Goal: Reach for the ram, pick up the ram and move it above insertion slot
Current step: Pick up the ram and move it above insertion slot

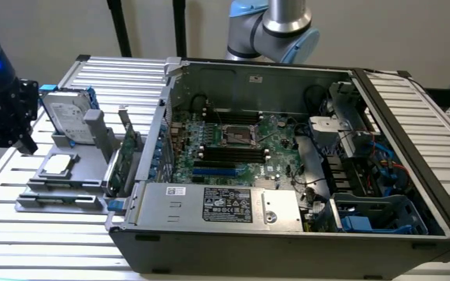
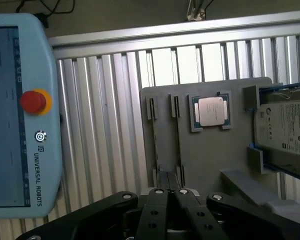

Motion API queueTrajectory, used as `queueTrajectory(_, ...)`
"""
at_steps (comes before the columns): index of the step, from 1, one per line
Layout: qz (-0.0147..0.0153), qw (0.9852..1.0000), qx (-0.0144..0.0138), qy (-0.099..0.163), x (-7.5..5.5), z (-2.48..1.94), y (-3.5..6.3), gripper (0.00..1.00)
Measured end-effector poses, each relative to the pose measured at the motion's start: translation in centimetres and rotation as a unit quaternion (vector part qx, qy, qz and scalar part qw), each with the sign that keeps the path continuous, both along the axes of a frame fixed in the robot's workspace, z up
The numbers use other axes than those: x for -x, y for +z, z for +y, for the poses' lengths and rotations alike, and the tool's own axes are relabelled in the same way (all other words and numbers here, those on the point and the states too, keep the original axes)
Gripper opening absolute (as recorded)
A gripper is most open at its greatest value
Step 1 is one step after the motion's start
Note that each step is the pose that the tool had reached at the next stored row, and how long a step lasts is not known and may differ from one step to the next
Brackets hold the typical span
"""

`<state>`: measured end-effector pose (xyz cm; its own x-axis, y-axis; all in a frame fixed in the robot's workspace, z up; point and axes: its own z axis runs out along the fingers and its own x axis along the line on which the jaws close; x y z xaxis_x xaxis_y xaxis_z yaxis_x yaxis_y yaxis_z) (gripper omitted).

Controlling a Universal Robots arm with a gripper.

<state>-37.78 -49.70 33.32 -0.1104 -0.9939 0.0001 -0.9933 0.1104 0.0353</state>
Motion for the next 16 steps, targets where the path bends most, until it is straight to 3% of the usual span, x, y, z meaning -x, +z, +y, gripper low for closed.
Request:
queueTrajectory(1, 0.0000, 1.0000, 0.0000, 0.000, 0.0, 0.02, 0.00, 0.12)
queueTrajectory(2, 0.0000, 1.0000, 0.0000, 0.000, 0.0, 0.03, 0.00, 0.24)
queueTrajectory(3, 0.0000, 1.0000, 0.0000, 0.000, 0.0, 0.04, 0.00, 0.24)
queueTrajectory(4, 0.0000, 1.0000, 0.0000, 0.000, 0.0, 0.04, -0.01, 0.30)
queueTrajectory(6, -0.0001, 1.0000, -0.0001, 0.000, 0.0, 0.05, -0.10, 0.30)
queueTrajectory(7, -0.0001, 1.0000, 0.0000, 0.000, 0.0, 0.05, -0.25, 0.36)
queueTrajectory(16, 0.0000, 1.0000, 0.0000, 0.000, 0.0, 0.04, -1.88, 0.36)
